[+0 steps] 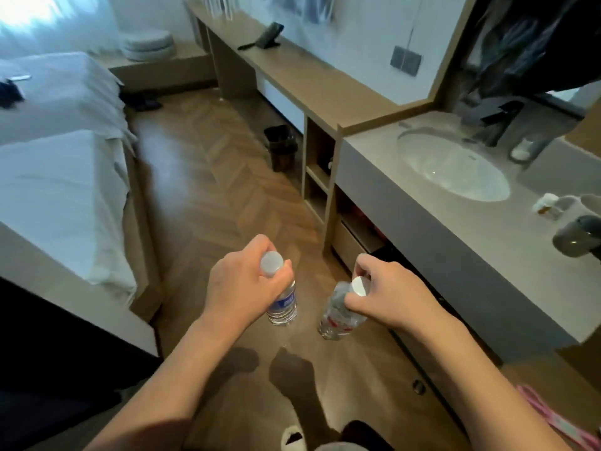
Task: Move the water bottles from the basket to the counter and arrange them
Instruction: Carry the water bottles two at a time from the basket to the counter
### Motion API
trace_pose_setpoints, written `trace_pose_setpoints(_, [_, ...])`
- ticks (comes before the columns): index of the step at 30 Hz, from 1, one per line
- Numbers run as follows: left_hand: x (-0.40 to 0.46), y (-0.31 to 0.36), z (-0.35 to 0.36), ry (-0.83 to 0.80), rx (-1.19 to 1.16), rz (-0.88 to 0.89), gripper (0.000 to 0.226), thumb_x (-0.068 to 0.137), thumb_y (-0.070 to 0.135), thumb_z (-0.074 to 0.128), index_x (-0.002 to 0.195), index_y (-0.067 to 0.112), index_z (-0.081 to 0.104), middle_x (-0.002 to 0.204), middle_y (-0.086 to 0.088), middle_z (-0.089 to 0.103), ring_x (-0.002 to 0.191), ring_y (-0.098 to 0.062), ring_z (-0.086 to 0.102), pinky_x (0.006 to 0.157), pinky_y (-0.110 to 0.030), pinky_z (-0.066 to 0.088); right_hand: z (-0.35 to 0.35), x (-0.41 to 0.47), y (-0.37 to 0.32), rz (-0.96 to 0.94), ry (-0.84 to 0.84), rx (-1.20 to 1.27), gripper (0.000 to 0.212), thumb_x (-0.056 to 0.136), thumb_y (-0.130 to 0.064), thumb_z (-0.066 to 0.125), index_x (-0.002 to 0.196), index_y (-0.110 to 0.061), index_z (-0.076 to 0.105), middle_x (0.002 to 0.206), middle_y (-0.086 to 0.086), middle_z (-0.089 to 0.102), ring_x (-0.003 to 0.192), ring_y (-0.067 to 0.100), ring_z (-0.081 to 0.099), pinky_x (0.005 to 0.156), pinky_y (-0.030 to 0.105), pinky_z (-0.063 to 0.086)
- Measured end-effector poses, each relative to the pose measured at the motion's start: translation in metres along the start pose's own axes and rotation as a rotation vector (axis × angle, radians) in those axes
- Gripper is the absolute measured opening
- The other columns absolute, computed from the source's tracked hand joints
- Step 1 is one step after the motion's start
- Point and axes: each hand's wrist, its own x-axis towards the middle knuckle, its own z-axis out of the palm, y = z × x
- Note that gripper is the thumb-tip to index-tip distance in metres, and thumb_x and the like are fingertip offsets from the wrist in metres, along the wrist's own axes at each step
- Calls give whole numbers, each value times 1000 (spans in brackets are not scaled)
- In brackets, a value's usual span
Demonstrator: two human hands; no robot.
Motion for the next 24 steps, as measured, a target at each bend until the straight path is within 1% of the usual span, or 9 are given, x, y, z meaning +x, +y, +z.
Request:
trace_pose_setpoints(2, [25, -28, -11, 28, 5, -39, 25, 82, 45, 67, 83, 26, 51, 72, 2, 64, 67, -22, 61, 61, -32, 47, 1, 37, -23, -29, -13, -3, 35, 71, -54, 63, 88, -26, 49, 78, -7, 63, 74, 19, 61, 65, 40, 54])
trace_pose_setpoints(5, [66, -69, -22, 58, 5, -121, 25, 82, 50, 62, 85, 28, 52, 75, 4, 65, 71, -21, 63, 67, -40, 56, 6, 99, -58, -64, -42, 13, 36, 71, -55, 63, 88, -26, 51, 80, -8, 64, 75, 19, 61, 66, 39, 55])
trace_pose_setpoints(7, [97, -99, -27, 72, -21, -185, 25, 82, 48, 64, 82, 27, 52, 71, 7, 63, 69, -18, 62, 65, -37, 55, 10, 142, -78, -92, -75, 17, 35, 70, -54, 63, 88, -26, 51, 80, -8, 64, 75, 19, 61, 65, 39, 55])
trace_pose_setpoints(10, [149, -139, -29, 151, -54, -164, 26, 78, 45, 64, 75, 23, 50, 62, 7, 59, 60, -16, 60, 56, -33, 52, 18, 211, -102, -139, -118, 25, 31, 70, -51, 61, 88, -27, 53, 79, -8, 64, 72, 14, 61, 64, 39, 55])
trace_pose_setpoints(12, [192, -166, -28, 163, -21, -194, 25, 76, 47, 62, 76, 24, 50, 64, 7, 59, 62, -18, 61, 58, -35, 53, 25, 266, -118, -169, -133, 20, 26, 72, -49, 61, 87, -28, 54, 80, -8, 65, 72, 14, 62, 64, 37, 54])
trace_pose_setpoints(15, [260, -198, -36, 168, -5, -210, 24, 79, 46, 64, 79, 26, 51, 67, 7, 61, 63, -15, 62, 59, -36, 54, 21, 344, -146, -194, -152, 4, 25, 73, -47, 62, 88, -29, 54, 80, -9, 64, 74, 14, 61, 65, 36, 53])
trace_pose_setpoints(18, [328, -223, -50, 186, -7, -201, 28, 77, 53, 58, 79, 26, 52, 67, 7, 62, 63, -13, 62, 57, -37, 54, 9, 416, -176, -217, -118, -6, 25, 73, -47, 63, 89, -30, 54, 81, -10, 64, 75, 13, 61, 67, 36, 54])
trace_pose_setpoints(22, [419, -256, -69, 252, -11, -208, 24, 80, 45, 67, 79, 25, 54, 69, 8, 62, 63, -9, 61, 54, -29, 49, -9, 503, -213, -240, -55, 39, 21, 77, -45, 65, 90, -31, 55, 78, -11, 64, 70, 8, 62, 60, 26, 53])
trace_pose_setpoints(24, [463, -278, -75, 278, -35, -226, 25, 79, 48, 64, 80, 25, 55, 70, 8, 62, 64, -9, 62, 54, -32, 52, -15, 545, -229, -243, -30, 59, 20, 78, -43, 65, 91, -31, 56, 79, -11, 64, 71, 8, 63, 61, 26, 55])
